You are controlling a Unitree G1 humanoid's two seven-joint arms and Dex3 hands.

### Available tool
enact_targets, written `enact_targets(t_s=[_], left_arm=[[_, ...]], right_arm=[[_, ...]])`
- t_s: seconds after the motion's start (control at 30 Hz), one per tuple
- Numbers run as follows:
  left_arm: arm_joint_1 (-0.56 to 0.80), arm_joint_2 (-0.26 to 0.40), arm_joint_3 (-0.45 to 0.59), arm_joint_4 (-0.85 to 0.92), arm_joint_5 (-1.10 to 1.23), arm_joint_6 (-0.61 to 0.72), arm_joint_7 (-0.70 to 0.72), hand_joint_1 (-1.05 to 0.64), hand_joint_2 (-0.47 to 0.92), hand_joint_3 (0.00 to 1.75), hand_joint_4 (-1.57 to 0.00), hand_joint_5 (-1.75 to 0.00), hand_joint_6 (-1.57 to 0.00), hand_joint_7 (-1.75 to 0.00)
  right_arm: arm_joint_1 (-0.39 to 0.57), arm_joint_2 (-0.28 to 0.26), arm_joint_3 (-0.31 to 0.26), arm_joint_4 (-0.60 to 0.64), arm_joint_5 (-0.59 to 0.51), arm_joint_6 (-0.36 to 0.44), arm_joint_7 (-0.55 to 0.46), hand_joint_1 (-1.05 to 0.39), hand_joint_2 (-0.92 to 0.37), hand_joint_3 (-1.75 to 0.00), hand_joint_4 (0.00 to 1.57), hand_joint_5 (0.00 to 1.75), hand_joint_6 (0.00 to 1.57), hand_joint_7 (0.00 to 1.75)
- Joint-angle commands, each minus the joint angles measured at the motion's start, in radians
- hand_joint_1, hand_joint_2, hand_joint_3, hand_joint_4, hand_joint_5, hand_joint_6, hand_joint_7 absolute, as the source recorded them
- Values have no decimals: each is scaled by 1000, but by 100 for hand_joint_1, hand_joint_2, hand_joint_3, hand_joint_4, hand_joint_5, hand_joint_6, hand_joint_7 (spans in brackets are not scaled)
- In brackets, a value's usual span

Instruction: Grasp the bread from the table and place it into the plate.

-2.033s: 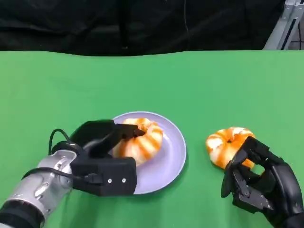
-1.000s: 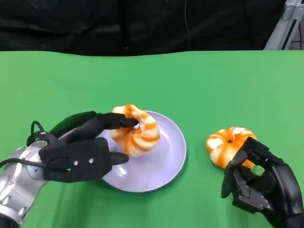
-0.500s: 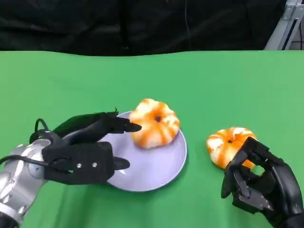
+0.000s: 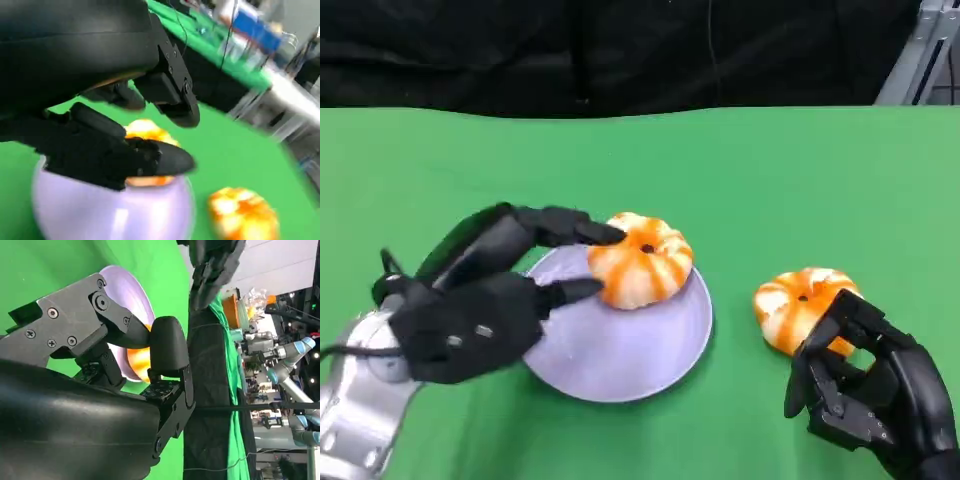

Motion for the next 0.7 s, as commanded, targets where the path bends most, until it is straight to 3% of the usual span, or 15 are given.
enact_targets(t_s=[0.03,0.1,0.13,0.17,0.2,0.23,0.27,0.4,0.7], left_arm=[[53,-18,80,-42,-168,58,-55,8,86,64,-97,-64,-110,-13],[70,-25,102,-60,-227,84,-78,12,76,88,-88,-105,-117,-23],[100,-25,121,-120,-287,147,-99,12,75,90,-87,-110,-118,-24],[127,-25,139,-169,-342,199,-118,14,62,119,-85,-147,-112,-74],[155,-24,158,-211,-397,245,-140,15,56,131,-86,-161,-96,-119],[177,-20,174,-244,-445,286,-159,15,53,141,-89,-169,-83,-151],[197,-14,189,-267,-489,325,-179,15,52,145,-91,-172,-79,-163],[278,10,246,-334,-602,436,-233,15,60,135,-90,-174,-77,-174],[468,51,344,-390,-729,483,-358,9,69,118,-90,-175,-76,-175]], right_arm=[[-2,-7,-5,-12,11,-1,-4,-14,-59,-111,81,175,59,175],[-2,-6,-5,-15,12,4,-6,-14,-58,-111,81,175,60,175],[-2,-7,-4,-16,11,3,-5,-14,-58,-111,81,175,60,175],[-2,-8,-4,-17,11,4,-5,-14,-59,-111,81,175,60,175],[-2,-9,-3,-18,10,2,-4,-13,-59,-111,81,175,59,175],[-3,-10,-4,-17,11,0,-2,-13,-59,-112,81,175,59,175],[-3,-11,-5,-16,15,-1,2,-13,-59,-112,81,175,59,175],[-5,-14,-7,-13,17,0,5,-11,-60,-113,81,175,59,175],[-6,-17,-11,-16,12,11,-4,-14,-58,-112,81,175,60,175]])
